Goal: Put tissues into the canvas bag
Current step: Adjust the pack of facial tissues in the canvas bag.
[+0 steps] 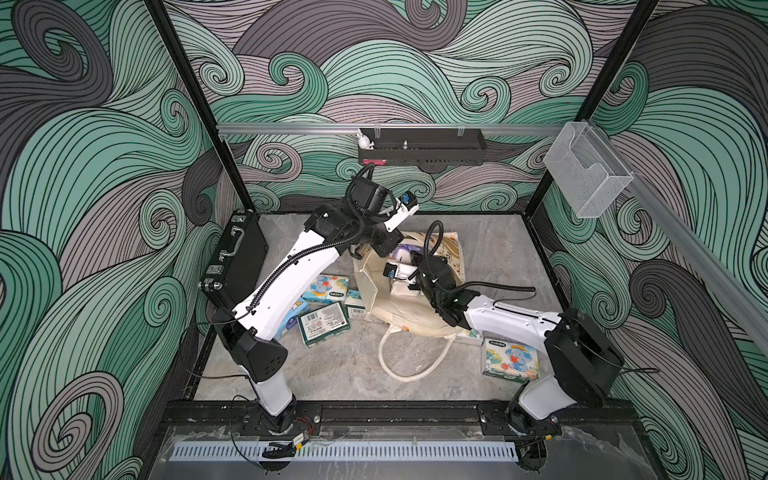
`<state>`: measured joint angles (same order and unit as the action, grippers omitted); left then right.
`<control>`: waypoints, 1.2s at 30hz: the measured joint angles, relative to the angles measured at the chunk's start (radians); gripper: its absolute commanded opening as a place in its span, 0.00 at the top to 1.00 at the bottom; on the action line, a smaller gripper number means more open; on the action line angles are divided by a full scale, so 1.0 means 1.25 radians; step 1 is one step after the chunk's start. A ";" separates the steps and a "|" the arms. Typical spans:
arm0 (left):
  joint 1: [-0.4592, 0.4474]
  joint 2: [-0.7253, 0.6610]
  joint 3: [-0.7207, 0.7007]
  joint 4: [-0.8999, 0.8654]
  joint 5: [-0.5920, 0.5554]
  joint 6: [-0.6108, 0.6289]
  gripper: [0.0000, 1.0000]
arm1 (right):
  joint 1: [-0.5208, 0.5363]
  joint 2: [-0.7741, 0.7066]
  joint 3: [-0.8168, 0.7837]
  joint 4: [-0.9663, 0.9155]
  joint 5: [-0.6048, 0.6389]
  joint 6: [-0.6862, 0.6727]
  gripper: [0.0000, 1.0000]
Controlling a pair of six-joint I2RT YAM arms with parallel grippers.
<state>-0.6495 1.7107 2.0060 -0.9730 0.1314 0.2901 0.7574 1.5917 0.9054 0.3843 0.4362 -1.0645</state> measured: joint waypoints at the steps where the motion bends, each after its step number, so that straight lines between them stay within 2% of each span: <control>1: -0.001 0.000 0.000 -0.002 0.005 -0.003 1.00 | 0.001 0.009 0.003 0.002 -0.001 0.003 1.00; 8: -0.002 0.000 0.000 -0.010 0.019 -0.015 1.00 | 0.012 0.009 0.006 0.009 -0.045 0.073 1.00; 18: -0.002 0.000 0.000 -0.016 0.025 -0.023 1.00 | 0.033 -0.009 0.005 -0.013 -0.168 0.188 1.00; 21: -0.002 0.000 0.000 -0.018 0.025 -0.024 1.00 | 0.038 -0.005 -0.008 -0.004 -0.158 0.187 1.00; 29: -0.003 0.000 0.000 -0.025 0.025 -0.023 1.00 | 0.079 0.074 -0.082 0.169 -0.018 0.118 1.00; 30: -0.004 0.000 0.000 -0.025 0.024 -0.023 1.00 | 0.081 0.074 -0.091 0.181 -0.014 0.115 0.92; 31: -0.006 0.000 0.000 -0.027 0.024 -0.023 1.00 | 0.082 0.069 -0.102 0.189 -0.017 0.112 0.79; 34: -0.006 0.000 0.000 -0.029 0.024 -0.023 1.00 | 0.081 0.034 -0.121 0.162 -0.058 0.123 0.30; 35: -0.007 0.000 0.000 -0.029 0.024 -0.023 1.00 | 0.081 0.017 -0.127 0.146 -0.073 0.125 0.23; 36: -0.007 0.000 0.000 -0.029 0.024 -0.022 1.00 | 0.081 0.001 -0.133 0.134 -0.090 0.130 0.21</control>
<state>-0.6579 1.7111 2.0060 -1.0096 0.1619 0.2623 0.8585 1.5925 0.7387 0.5522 0.3241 -0.9020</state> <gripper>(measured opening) 0.060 0.715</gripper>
